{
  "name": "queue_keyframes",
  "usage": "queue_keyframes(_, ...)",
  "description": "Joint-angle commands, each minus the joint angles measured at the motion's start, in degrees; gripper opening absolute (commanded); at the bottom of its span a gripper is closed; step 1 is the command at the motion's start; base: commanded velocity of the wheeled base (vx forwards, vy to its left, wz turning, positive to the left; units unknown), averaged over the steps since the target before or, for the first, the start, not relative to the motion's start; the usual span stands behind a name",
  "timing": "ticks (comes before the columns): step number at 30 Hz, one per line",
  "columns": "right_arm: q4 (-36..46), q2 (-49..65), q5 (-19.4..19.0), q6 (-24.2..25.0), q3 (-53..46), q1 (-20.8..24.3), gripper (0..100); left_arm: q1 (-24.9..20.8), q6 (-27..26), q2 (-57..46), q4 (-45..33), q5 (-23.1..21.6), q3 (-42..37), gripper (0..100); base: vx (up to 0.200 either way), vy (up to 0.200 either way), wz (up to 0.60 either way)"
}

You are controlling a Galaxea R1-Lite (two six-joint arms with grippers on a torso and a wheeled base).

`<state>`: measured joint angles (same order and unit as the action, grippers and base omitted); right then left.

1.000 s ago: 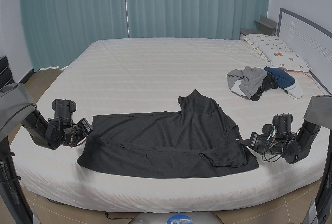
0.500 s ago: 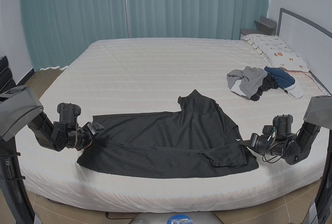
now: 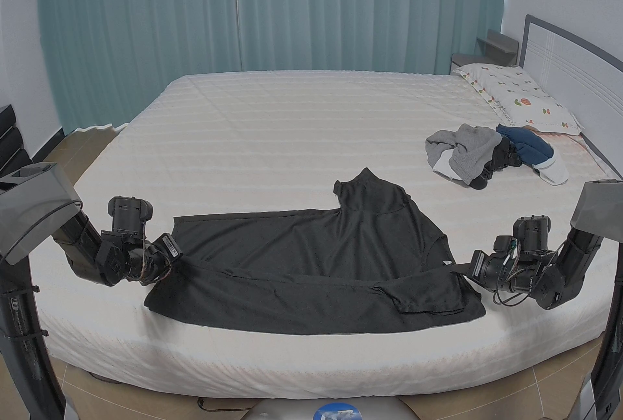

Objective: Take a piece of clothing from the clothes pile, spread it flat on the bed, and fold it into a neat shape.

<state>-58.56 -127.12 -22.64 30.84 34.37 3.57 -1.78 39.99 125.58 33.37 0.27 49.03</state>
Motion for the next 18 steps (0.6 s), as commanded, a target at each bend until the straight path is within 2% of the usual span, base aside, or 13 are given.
queue_keyframes(1,-0.06,0.56,-0.04,0.01,-0.26,-0.14,0,0.11,-0.61,-0.42,0.03,1.23,-0.51,0,0.000,0.000,0.00)
queue_keyframes(18,-0.06,5.22,-0.13,0.10,-2.72,-1.11,0,-0.07,-5.36,-8.42,-0.14,1.84,-5.79,0,0.000,0.000,0.00)
